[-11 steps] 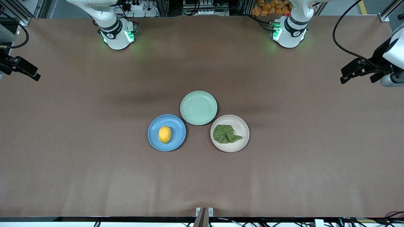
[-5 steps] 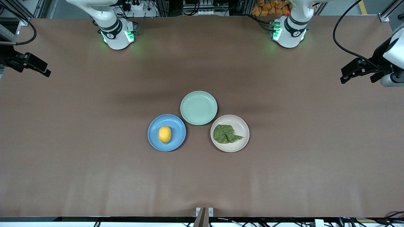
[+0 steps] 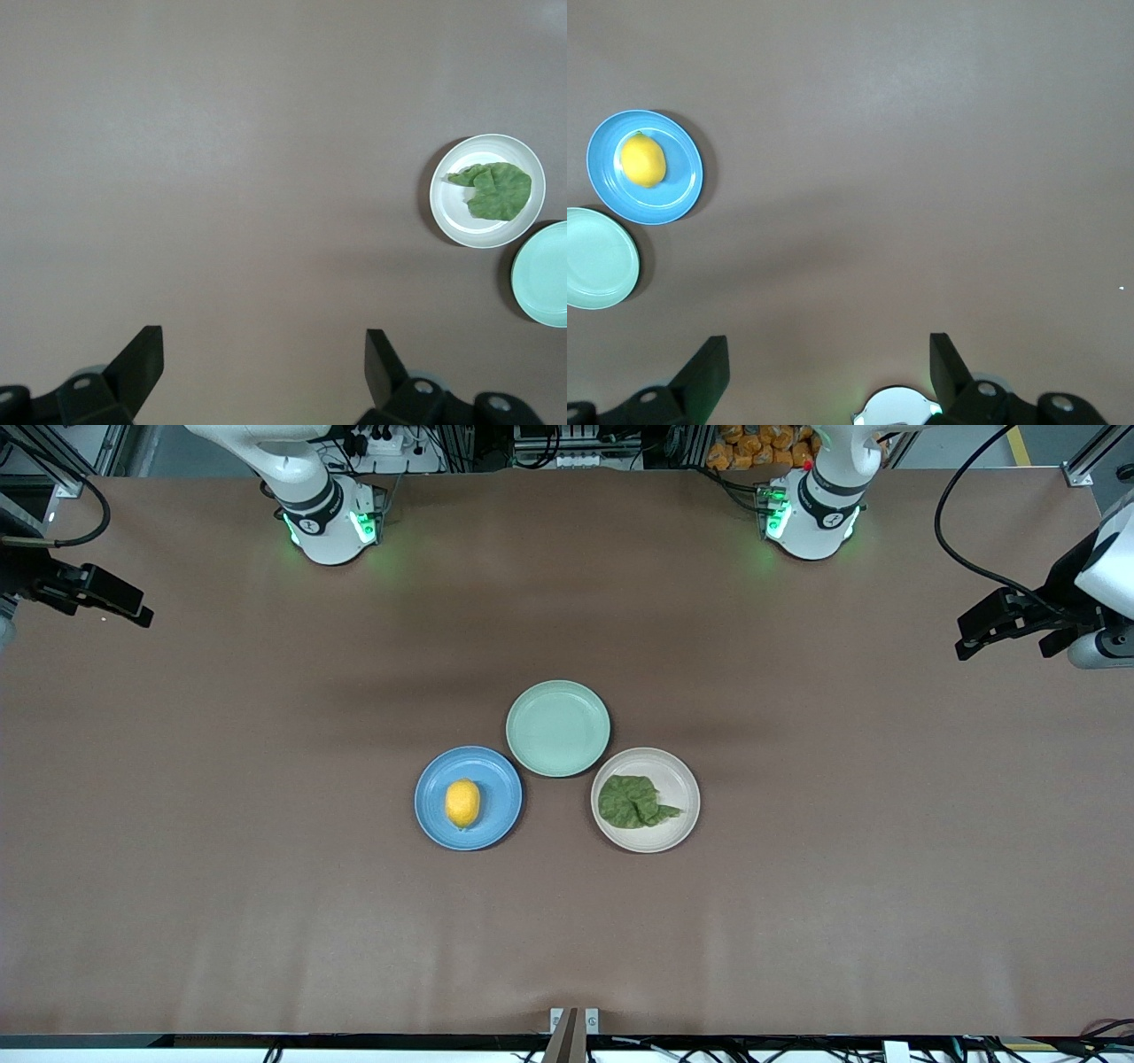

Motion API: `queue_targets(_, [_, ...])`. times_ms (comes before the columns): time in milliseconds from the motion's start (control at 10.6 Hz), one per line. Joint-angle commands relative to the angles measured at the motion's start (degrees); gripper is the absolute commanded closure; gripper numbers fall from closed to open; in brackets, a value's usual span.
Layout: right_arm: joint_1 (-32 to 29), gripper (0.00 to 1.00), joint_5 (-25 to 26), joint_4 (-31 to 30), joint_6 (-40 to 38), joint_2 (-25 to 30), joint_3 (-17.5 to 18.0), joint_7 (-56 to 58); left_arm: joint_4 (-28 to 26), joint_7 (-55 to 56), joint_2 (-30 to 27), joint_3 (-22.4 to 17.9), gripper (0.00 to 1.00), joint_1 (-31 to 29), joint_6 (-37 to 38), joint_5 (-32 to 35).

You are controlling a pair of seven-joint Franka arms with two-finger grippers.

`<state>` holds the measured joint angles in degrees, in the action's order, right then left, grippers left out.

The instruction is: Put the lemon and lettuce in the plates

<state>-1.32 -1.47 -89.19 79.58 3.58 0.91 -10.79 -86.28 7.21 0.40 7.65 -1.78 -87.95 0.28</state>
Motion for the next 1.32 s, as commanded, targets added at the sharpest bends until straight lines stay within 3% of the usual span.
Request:
queue_targets(0, [0.70,0.00,-0.81,2.00,-1.61,-0.95,-0.47,-0.11,0.77,-1.59,-0.23,-0.09,0.00,-0.50,1.11,-1.51])
queue_targets(1223, [1.41,0.00,0.06,3.58,-0.48,-3.06,-0.39,-0.29,0.77,-1.59,-0.23,-0.09,0.00,-0.50,1.11,-1.51])
